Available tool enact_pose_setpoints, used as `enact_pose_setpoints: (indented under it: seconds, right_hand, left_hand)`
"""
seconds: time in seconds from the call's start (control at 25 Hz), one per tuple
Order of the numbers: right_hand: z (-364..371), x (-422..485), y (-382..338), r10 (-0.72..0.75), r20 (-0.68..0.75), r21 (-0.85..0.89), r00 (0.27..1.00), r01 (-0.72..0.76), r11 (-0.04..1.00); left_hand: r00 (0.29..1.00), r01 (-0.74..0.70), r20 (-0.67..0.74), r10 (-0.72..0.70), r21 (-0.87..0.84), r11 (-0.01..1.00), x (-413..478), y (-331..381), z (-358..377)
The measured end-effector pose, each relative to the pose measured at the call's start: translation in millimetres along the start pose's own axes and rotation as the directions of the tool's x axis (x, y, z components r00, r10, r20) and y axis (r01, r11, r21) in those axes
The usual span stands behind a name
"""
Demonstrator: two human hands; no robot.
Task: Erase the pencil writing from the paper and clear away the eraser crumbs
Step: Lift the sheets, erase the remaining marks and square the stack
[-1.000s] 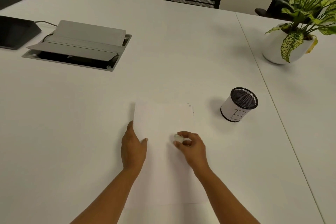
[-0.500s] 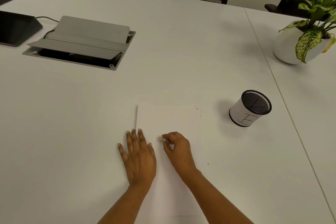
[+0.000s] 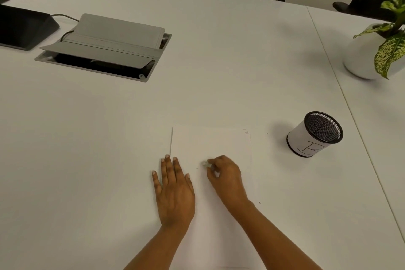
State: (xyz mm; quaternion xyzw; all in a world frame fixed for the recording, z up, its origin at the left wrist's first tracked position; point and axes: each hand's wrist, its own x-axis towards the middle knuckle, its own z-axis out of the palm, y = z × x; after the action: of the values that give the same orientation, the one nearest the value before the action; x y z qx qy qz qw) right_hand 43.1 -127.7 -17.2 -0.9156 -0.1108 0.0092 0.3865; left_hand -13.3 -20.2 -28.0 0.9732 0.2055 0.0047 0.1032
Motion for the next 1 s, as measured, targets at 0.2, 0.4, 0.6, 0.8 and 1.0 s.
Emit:
enact_pose_setpoints:
  seconds: [0.2, 0.4, 0.6, 0.8, 1.0]
  right_hand:
    - [0.1, 6.6, -0.7, 0.068, -0.06, -0.004, 0.996, -0.068, 0.998]
    - [-2.3, -1.4, 5.1, -0.012, -0.014, -0.042, 1.0, 0.011, 0.999]
    - [-34.6, 30.6, 27.3, 0.31, -0.256, 0.077, 0.916, -0.3, 0.951]
    - [-24.9, 12.7, 21.8, 0.271, -0.236, 0.061, 0.933, -0.264, 0.963]
    - [-48.7, 14.7, 39.4, 0.258, -0.26, -0.016, 0.93, -0.272, 0.962]
  left_hand:
    - [1.0, 0.003, 0.017, -0.003, 0.002, 1.0, -0.2, 0.8, -3.1]
    - [0.999, 0.009, 0.03, -0.009, 0.01, 1.0, 0.4, 1.5, -4.0]
    - [1.0, -0.007, 0.028, 0.006, 0.036, 0.999, -0.9, 1.3, -5.1]
    - [1.0, -0.011, 0.026, 0.01, 0.043, 0.999, -0.3, 0.9, -4.2]
    - [1.0, -0.011, 0.03, 0.01, 0.027, 1.0, -0.7, -0.4, -2.6]
